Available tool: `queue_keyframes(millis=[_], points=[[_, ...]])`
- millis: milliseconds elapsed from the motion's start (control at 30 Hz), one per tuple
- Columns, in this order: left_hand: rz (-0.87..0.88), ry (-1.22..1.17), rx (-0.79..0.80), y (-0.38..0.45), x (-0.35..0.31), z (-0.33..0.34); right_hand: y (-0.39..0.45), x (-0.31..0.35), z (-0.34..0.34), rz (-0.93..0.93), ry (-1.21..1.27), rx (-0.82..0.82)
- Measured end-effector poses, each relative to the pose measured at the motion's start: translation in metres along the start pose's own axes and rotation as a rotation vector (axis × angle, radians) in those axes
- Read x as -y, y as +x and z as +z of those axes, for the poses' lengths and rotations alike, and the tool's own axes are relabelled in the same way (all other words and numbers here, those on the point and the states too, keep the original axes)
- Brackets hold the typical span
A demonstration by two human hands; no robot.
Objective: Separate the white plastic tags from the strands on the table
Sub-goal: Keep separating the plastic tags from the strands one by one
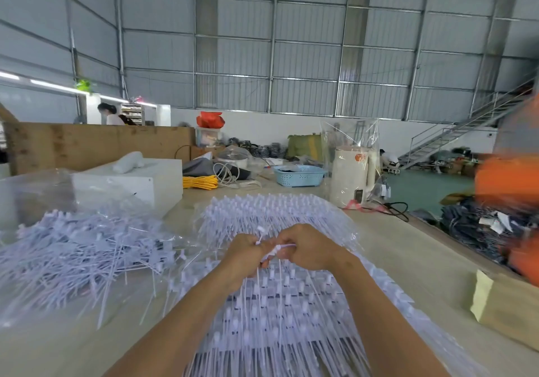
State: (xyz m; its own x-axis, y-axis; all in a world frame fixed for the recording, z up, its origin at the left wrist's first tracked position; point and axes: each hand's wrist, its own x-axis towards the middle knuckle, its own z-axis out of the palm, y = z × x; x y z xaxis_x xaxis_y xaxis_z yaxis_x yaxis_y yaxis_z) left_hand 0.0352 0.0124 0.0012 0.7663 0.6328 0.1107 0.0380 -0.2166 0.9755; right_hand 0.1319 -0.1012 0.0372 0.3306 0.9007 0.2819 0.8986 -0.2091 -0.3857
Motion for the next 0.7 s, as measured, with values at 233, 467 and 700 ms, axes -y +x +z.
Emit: queue_keyframes(millis=[233,467,700], points=[[-0.168,-0.177,0.104,-0.005,-0.008,-0.007,-0.002,0.002,-0.003,-0.070,-0.078,-0.034],[-0.430,-0.508,0.256,-0.009,-0.028,-0.014,-0.005,0.011,-0.006,-0.096,-0.176,-0.117],[-0.419,-0.599,0.419,-0.015,-0.058,-0.035,-0.005,0.030,-0.022,-0.229,-0.066,-0.267]])
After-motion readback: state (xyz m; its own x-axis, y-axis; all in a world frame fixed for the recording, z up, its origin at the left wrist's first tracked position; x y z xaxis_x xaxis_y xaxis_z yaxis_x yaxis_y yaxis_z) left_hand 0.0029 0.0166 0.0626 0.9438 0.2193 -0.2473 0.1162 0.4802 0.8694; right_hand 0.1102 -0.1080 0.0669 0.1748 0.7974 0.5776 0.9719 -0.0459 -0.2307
